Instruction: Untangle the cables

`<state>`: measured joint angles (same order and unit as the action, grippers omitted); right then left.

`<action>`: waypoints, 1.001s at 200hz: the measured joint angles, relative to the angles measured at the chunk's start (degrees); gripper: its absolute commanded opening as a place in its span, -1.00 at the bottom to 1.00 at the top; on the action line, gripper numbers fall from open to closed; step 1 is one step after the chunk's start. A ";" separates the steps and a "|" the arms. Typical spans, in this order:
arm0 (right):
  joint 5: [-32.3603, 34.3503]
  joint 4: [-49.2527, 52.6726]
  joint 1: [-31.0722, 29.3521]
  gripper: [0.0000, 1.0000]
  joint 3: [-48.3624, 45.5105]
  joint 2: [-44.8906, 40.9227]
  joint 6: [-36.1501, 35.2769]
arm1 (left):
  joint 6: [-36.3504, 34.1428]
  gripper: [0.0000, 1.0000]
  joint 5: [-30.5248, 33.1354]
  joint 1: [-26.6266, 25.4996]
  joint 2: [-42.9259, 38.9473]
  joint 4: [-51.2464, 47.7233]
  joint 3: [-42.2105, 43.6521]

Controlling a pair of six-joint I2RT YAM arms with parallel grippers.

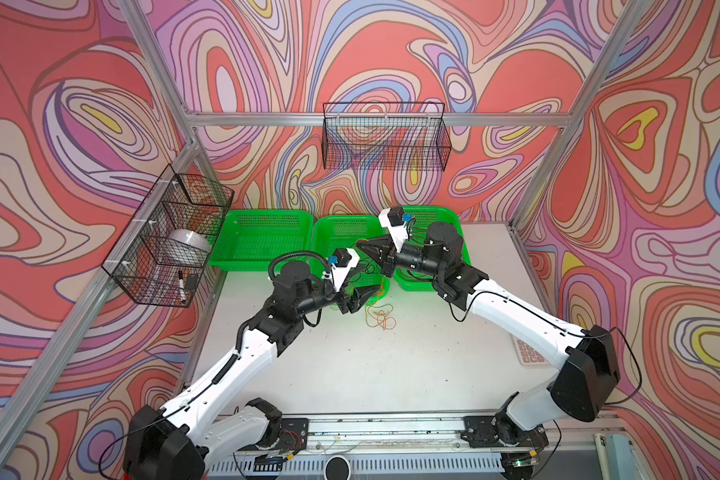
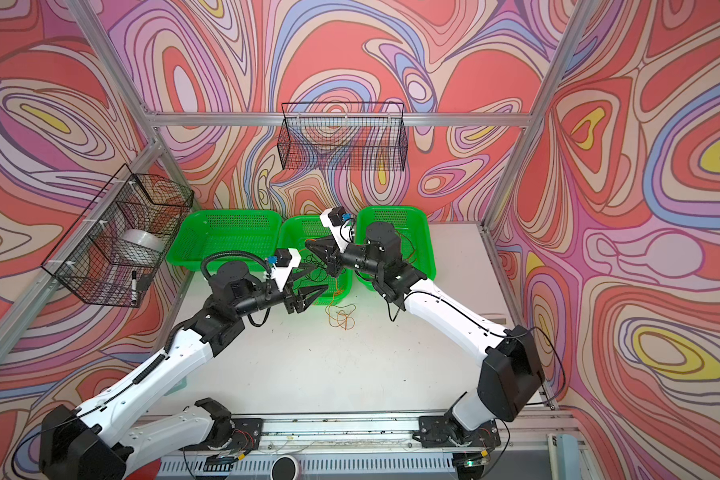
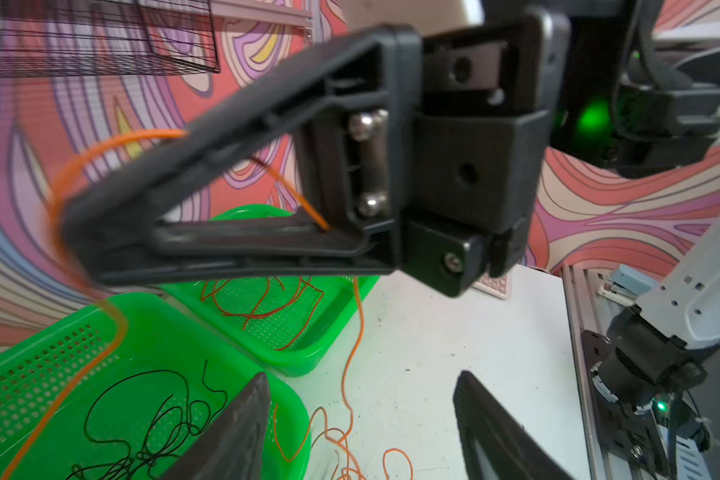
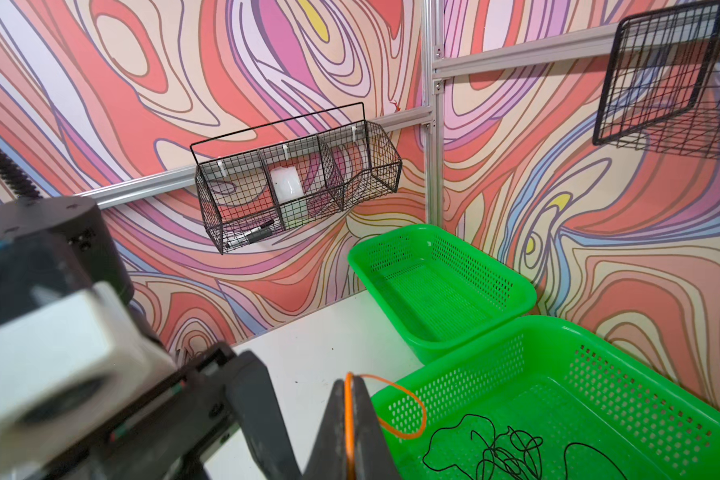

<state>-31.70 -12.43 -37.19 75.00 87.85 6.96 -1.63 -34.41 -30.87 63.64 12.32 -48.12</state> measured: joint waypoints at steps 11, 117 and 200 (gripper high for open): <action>-0.31 -0.59 0.00 -1.00 0.00 0.02 0.72 | -0.11 0.64 0.48 -1.53 1.77 0.96 0.00; 1.92 -1.70 1.22 0.14 -1.29 -2.29 4.04 | -4.59 -1.00 16.90 -8.59 9.01 10.97 -3.04; 5.14 -0.83 3.74 0.40 -24.33 -20.15 -3.32 | -11.76 -1.00 22.82 -9.22 3.10 2.14 -14.56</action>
<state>-26.57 -13.26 -33.45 50.68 67.70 3.64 -13.39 -11.60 -40.10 66.74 14.46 -62.67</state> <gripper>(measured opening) 0.703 0.050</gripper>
